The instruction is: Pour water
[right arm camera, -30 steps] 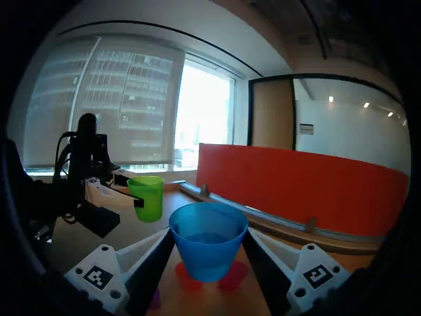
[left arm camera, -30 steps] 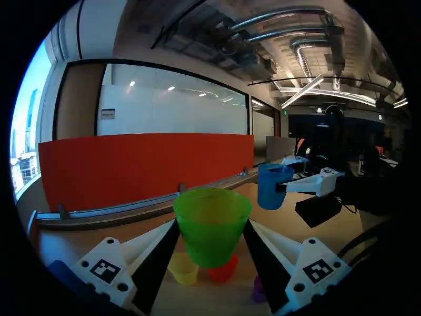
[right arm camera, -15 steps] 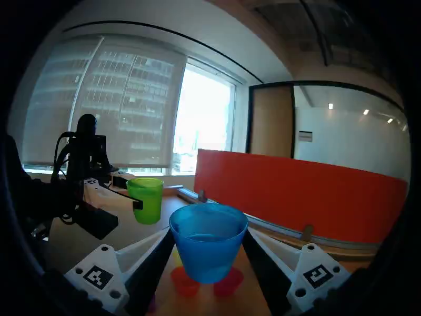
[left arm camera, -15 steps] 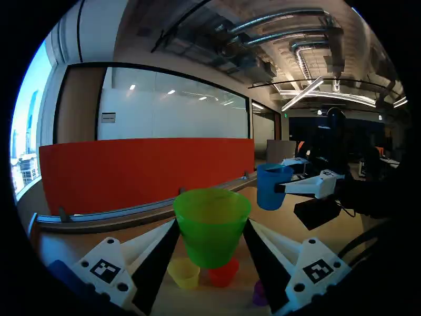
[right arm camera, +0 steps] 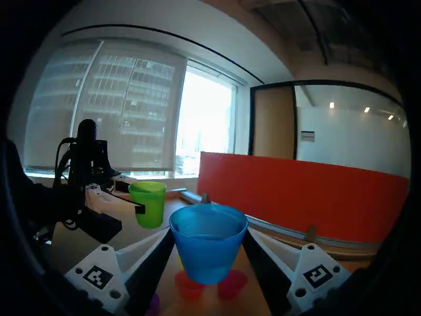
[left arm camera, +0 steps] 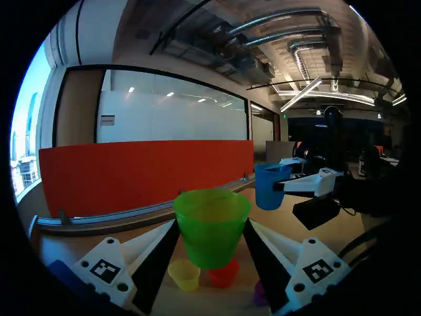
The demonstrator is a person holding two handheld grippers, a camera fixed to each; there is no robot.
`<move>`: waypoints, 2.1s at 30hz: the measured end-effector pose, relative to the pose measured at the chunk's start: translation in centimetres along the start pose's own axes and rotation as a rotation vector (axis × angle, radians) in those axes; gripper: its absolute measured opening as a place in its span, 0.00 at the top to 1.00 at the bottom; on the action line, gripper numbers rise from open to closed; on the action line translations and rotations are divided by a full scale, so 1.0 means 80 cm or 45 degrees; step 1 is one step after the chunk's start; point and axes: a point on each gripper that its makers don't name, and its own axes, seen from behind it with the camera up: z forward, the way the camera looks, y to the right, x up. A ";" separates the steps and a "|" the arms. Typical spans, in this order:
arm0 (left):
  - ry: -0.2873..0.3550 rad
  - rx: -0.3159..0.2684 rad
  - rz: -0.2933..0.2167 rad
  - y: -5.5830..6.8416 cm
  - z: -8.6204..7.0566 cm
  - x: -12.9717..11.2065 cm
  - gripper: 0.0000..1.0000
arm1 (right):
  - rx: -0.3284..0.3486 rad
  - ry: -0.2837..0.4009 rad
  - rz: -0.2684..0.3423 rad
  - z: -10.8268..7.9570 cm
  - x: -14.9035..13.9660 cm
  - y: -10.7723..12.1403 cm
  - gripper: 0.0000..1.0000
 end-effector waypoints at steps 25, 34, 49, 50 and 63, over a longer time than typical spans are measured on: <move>-0.064 -0.174 -0.002 0.049 0.008 -0.033 0.17 | 0.064 -0.006 -0.283 0.012 0.040 -0.001 0.10; -0.068 -0.218 -0.014 0.063 0.011 -0.042 0.17 | 0.077 0.000 -0.412 0.019 0.055 -0.001 0.10; -0.064 -0.272 -0.020 0.081 0.017 -0.046 0.17 | 0.074 0.008 -0.608 0.031 0.068 -0.002 0.10; -0.064 -0.276 -0.020 0.082 0.017 -0.046 0.17 | 0.072 0.010 -0.620 0.032 0.070 -0.002 0.10; -0.041 -0.306 -0.002 0.096 0.022 -0.044 0.17 | 0.071 0.022 -0.745 0.040 0.082 -0.005 0.10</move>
